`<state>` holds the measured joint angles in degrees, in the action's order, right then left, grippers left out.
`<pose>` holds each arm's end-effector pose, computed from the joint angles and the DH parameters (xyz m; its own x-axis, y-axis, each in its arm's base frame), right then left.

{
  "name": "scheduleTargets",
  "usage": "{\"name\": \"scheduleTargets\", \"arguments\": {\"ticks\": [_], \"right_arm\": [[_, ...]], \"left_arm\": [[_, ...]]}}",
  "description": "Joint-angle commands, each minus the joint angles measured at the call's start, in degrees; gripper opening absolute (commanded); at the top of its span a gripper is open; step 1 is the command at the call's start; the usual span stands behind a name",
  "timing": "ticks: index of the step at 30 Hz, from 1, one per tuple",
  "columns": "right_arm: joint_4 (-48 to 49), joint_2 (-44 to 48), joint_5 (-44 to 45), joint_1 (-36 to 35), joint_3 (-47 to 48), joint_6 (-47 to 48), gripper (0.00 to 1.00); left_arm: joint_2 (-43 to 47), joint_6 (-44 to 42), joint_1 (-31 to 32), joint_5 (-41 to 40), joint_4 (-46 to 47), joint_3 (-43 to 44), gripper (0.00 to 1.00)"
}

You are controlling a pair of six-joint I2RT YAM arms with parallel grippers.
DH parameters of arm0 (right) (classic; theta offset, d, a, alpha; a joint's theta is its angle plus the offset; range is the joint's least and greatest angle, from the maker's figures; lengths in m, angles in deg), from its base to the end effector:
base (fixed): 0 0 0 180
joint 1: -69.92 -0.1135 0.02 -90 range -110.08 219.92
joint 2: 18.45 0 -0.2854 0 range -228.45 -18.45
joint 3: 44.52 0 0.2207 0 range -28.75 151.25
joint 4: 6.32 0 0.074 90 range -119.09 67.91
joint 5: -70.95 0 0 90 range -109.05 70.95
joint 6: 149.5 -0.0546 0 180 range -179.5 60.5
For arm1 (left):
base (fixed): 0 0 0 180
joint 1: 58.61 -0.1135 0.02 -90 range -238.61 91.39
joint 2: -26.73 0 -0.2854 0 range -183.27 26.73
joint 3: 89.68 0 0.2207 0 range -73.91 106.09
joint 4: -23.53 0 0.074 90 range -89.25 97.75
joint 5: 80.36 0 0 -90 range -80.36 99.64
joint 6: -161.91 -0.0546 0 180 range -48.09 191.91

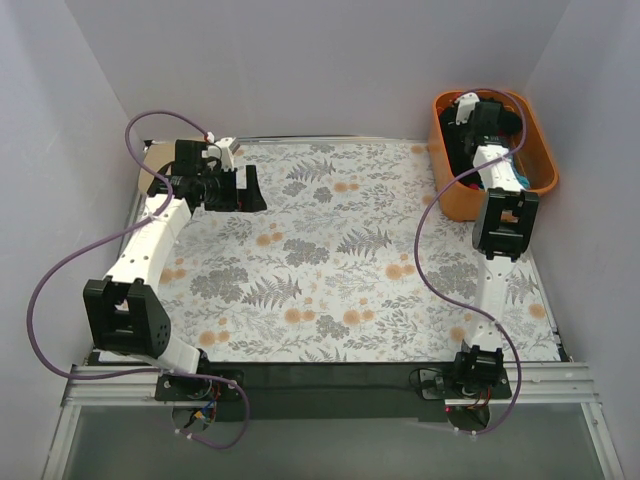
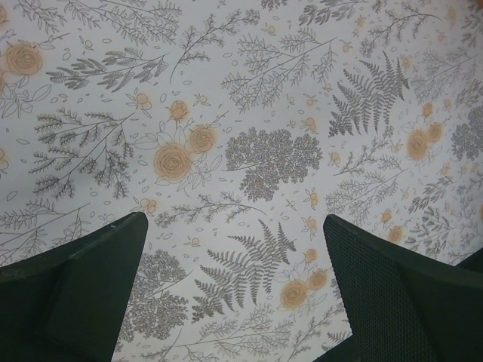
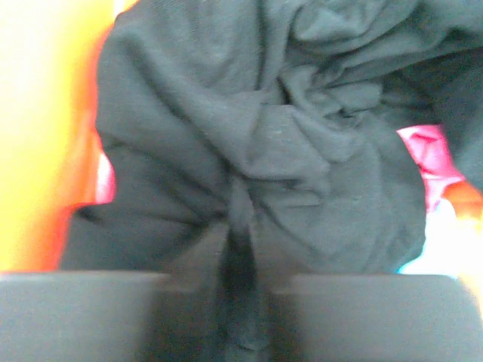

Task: Fold and stack the t-shirts
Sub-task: Grab the tshirt from the pile, then move the tshirt to the center of the board

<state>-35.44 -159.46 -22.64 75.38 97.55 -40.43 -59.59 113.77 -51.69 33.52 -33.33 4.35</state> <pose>0.5736 -0.0514 0.2367 -0.4556 -0.2840 -0.8436 -0.1152 0.9586 -0.2605 0.2966 -0.0583 0.3342 -0.8082 -0.5166 -0.2828 -0.2233 0.7131 -0.6645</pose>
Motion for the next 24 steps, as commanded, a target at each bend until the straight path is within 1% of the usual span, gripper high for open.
{"name": "scheduleTargets", "arguments": {"ticks": [1,2,6,7,8,9,10,12,13,15,16,19,24], "right_arm": [[2.62,1.77,0.69,0.17,2.29,-0.35,0.04],[2.80,3.01,0.35,0.26,0.72,-0.09,0.01],[2.97,11.53,0.17,0.43,-2.97,-0.61,0.01],[2.97,15.81,-0.27,0.78,-3.69,-1.14,0.01],[2.89,18.20,-0.79,0.87,-4.39,-2.62,0.01],[2.71,20.49,-1.41,0.96,-5.79,-3.16,0.01],[2.45,25.30,-3.24,0.96,-6.32,-3.60,0.01],[1.31,29.89,-6.06,0.96,-7.29,-5.09,0.01],[0.43,33.83,-8.60,0.96,-7.21,-6.14,0.01],[-0.01,37.46,-10.55,0.96,-7.30,-7.02,0.01],[-0.10,40.61,-12.38,0.96,-7.04,-7.38,0.01],[-0.28,45.45,-17.56,0.87,-5.20,-9.21,0.01],[0.77,49.16,-22.86,-0.88,0.96,-13.09,0.01]], "left_arm": [[1.07,-0.03,0.11,-0.76,-1.55,-0.12,0.98],[1.33,-0.03,0.11,-0.50,-1.29,-0.21,0.98],[1.95,0.84,0.11,0.29,-0.67,-0.21,0.98],[1.95,0.93,0.11,0.29,-0.67,-0.12,0.98],[2.04,0.76,0.11,0.20,-0.67,-0.12,0.98],[2.04,0.32,0.11,-0.75,-0.75,-0.04,0.98],[2.04,0.06,0.11,-2.16,-0.76,-0.04,0.98],[1.86,0.06,0.11,-6.10,-1.10,0.23,0.98],[1.69,0.23,0.11,-6.91,-1.80,1.01,0.98],[1.25,0.76,0.03,-7.79,-2.60,1.98,0.98],[1.16,1.02,0.03,-7.62,-2.78,2.25,0.98],[2.73,1.99,-0.15,-6.22,-2.25,2.69,0.98],[3.53,3.39,-0.85,-5.77,-2.07,3.83,0.98]]}}
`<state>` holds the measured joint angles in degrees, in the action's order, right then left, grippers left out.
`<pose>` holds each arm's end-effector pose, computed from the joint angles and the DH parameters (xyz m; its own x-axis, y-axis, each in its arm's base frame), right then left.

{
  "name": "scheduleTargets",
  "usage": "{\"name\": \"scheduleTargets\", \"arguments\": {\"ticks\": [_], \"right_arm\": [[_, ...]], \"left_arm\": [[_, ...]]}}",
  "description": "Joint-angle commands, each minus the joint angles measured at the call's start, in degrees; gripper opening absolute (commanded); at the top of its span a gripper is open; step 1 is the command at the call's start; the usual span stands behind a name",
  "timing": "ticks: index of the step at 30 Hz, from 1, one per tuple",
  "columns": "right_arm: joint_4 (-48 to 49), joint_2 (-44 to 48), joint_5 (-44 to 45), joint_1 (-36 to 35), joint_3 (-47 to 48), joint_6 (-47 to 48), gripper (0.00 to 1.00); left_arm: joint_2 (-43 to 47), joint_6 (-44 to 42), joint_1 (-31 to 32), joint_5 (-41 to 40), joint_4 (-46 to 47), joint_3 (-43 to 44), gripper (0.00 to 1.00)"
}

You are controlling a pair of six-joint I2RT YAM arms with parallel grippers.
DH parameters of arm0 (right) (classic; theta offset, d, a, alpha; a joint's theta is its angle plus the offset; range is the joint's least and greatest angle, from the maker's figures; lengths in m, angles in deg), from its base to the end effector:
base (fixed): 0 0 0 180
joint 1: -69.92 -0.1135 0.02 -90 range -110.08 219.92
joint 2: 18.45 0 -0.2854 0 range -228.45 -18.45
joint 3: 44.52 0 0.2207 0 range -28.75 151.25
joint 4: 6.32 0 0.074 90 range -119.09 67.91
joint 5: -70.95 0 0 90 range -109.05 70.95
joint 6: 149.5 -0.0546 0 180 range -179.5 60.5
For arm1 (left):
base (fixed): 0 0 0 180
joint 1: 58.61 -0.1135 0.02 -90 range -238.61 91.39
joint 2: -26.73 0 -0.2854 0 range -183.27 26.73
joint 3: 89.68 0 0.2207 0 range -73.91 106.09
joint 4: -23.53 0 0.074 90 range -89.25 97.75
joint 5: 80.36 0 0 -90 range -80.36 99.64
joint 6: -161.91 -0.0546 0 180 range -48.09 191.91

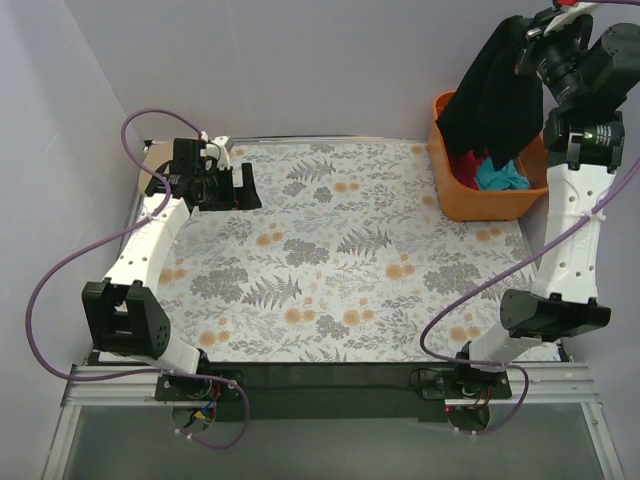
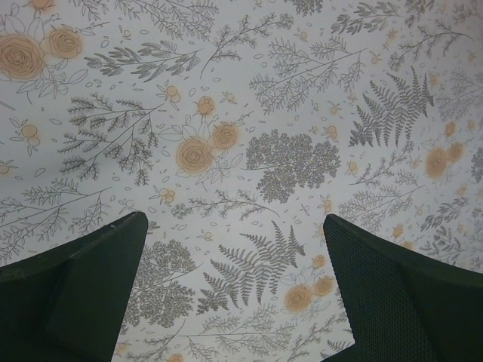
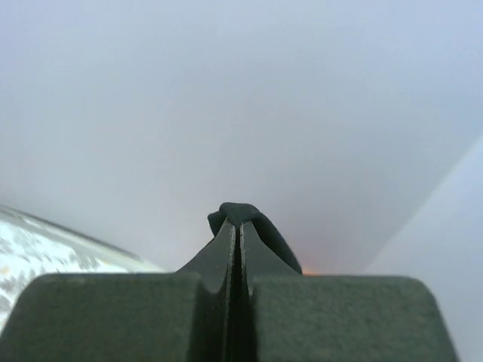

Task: Fold and stack the t-shirts
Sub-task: Move the tshirt to the center of the board

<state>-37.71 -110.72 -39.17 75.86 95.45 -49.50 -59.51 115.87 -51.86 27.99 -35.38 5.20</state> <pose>0.3004 -0.0124 0.5971 0.3152 -0.1967 -0.9284 -0.1792 0.9483 -0.2618 0.2958 -0.0523 0.3347 -0.7659 -0.5728 -0.2920 -0.3060 0.7242 -0.6180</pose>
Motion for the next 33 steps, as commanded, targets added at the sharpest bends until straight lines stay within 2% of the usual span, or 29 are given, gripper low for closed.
{"name": "scheduleTargets", "arguments": {"ticks": [1,9,22,26,30,33], "right_arm": [[3.83,1.64,-6.42,-2.49,3.59,-4.81,0.01],[22.54,7.45,-2.38,-11.73,1.57,-7.71,0.01],[33.98,6.13,1.58,-25.17,3.86,-3.58,0.01],[34.43,9.21,1.13,-28.87,-4.39,-1.57,0.01],[34.77,13.16,1.48,-32.91,-18.51,1.94,0.01],[34.95,15.97,2.36,-34.85,-25.39,3.70,0.01]], "left_arm": [[3.53,1.39,-1.20,-0.33,-0.02,3.07,0.98],[5.81,1.83,-3.14,-1.21,0.24,2.01,0.98],[6.69,2.79,-5.42,-1.74,0.77,2.01,0.98],[7.13,2.97,-6.39,-0.51,0.86,1.40,0.98],[7.31,3.41,-6.65,0.11,1.12,0.78,0.98],[7.66,2.88,-8.68,0.54,1.12,0.17,0.98]]}}
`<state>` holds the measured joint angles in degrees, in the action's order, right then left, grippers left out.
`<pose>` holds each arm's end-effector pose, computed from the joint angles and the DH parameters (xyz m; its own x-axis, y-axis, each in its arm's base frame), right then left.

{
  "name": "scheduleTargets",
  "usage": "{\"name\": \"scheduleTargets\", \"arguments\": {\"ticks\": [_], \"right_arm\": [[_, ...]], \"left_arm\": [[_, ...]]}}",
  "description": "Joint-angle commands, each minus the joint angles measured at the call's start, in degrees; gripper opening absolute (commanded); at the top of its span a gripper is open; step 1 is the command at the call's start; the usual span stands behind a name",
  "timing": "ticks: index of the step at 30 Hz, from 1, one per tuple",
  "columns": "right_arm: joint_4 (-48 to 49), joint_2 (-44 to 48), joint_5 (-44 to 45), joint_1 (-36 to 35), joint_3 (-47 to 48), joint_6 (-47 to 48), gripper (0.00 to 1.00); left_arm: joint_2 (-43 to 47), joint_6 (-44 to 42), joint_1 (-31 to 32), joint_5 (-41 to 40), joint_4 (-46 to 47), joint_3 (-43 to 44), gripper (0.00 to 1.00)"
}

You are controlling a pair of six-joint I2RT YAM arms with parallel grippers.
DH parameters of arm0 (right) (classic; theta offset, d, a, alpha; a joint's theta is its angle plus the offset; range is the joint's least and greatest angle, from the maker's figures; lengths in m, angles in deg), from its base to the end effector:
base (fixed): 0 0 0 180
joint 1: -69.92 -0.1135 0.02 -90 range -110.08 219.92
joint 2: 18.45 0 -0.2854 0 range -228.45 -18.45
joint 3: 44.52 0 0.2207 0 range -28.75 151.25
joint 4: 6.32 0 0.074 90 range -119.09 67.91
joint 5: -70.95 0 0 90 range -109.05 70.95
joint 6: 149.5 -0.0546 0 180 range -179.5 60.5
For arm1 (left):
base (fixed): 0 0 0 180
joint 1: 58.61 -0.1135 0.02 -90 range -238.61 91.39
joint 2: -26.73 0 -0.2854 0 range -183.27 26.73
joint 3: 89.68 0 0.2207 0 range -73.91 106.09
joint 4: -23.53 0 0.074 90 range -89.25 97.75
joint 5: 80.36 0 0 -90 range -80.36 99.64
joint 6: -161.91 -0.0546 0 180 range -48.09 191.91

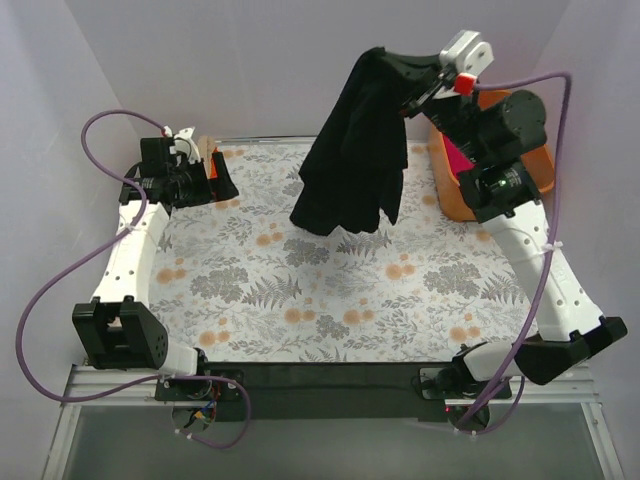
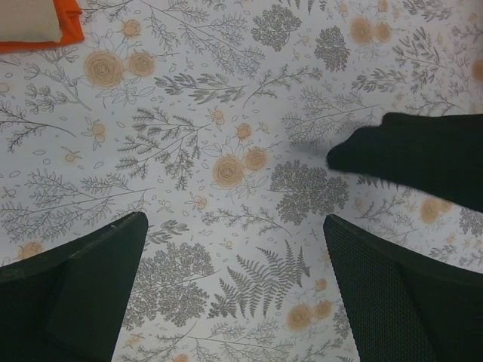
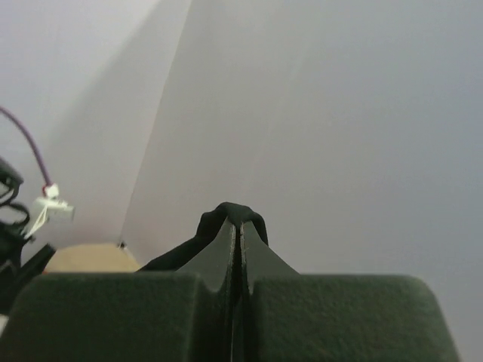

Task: Fold and stack the t-shirts
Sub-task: Move the tshirt to the center of the board

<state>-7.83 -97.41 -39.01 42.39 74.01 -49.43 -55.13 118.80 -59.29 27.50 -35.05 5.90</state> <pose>0.1990 0.1248 0.6115 0.6559 0.1565 -0.7384 -0.5668 0.7482 -0.3449 0.2835 -0.0134 0.3595 -0.6325 -0.7024 -0.3265 -0.3741 0.6461 -0.6653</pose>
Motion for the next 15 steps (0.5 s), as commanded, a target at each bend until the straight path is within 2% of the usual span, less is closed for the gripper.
{"name": "scheduleTargets", "arguments": {"ticks": [1,7,8,10,11,14,15], "right_arm": [[5.07,4.06,2.39,-2.00,-8.93,3.82,0.01],[4.11,8.90,3.00,-5.42,-28.56,4.26,0.01],[3.50,9.08,2.83,-6.04,-33.28,4.17,0.10],[0.00,8.74,0.82,-8.40,-36.74,4.17,0.40],[-2.11,8.47,0.20,-9.03,-38.23,3.65,0.66],[-11.17,8.03,-0.96,-10.09,-38.77,2.51,0.89],[-12.84,8.73,0.35,-10.09,-38.95,2.24,0.91]], "left_arm": [[3.46,-0.31,-1.33,1.20,0.71,-0.71,0.98],[5.13,-3.83,-1.33,3.84,0.53,-2.99,0.98],[5.83,-4.00,-1.33,4.97,0.88,-3.60,0.98],[6.19,-2.43,-1.59,6.47,1.15,-4.05,0.98],[6.19,-1.29,-1.77,10.92,1.23,-4.22,0.98],[6.36,-0.14,-2.04,20.32,2.19,-5.10,0.98],[7.06,-0.31,-1.95,22.02,2.90,-6.23,0.98]]}}
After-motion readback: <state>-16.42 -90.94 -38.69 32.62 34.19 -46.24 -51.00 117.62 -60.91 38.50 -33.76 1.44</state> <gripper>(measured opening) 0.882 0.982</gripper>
